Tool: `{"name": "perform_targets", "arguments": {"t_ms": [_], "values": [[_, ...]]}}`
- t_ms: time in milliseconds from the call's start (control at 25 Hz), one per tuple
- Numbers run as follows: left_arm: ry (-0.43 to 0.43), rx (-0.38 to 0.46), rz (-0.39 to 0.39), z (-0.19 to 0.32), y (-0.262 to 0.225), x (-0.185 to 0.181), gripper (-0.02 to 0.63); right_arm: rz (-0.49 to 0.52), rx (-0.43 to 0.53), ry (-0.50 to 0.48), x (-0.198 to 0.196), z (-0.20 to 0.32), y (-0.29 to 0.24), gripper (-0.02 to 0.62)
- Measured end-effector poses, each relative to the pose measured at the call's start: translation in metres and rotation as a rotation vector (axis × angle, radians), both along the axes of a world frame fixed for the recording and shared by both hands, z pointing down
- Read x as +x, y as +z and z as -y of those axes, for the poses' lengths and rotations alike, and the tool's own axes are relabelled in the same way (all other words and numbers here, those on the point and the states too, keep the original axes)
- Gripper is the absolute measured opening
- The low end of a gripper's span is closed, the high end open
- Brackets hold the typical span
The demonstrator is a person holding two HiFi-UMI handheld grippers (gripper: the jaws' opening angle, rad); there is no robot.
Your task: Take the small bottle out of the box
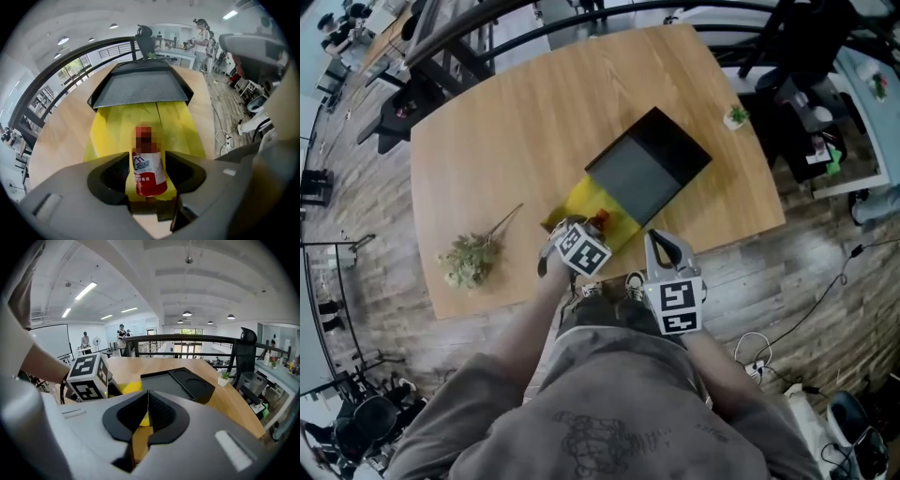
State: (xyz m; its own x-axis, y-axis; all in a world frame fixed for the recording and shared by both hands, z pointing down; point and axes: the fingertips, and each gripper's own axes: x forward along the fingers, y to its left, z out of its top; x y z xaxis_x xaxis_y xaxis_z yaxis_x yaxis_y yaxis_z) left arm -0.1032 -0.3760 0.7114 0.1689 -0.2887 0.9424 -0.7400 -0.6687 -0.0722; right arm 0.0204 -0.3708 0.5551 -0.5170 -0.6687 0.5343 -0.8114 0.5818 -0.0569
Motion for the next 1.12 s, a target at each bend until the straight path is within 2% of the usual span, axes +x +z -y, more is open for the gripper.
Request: {"name": "perform_targets", "arguments": {"t_ms": [240, 600, 720, 800, 880, 1120], "values": [[-0.011, -0.051, -0.015, 0.001, 0.011, 0.004, 0.242, -0.012, -0.015, -0.001, 0.005, -0.003, 0.006, 0.014], [-0.001, -0.04, 0.004, 0.001, 0.013, 0.002, 0.222, -0.015, -0.013, -0.024, 0.004, -0.005, 0.008, 0.014], [-0.044, -0.043, -0.045, -0.004, 0.005, 0.004, 0.22, 0.02, 0.022, -0.025, 0.004, -0.006, -0.005, 0.013], [-0.083, -0.012, -0.1, -0.004, -0.008, 0.008, 0.219, 0.043, 0.046, -0.027, 0.005, -0.006, -0.016, 0.012], [-0.098, 0.057, -0.139, 0.001, -0.028, 0.011, 0.221, 0.05, 0.059, -0.029, 0.006, -0.003, -0.025, 0.012], [-0.129, 0.254, -0.207, 0.007, -0.098, 0.006, 0.221, 0.083, 0.135, -0.035, 0.007, 0.01, -0.067, 0.012]]}}
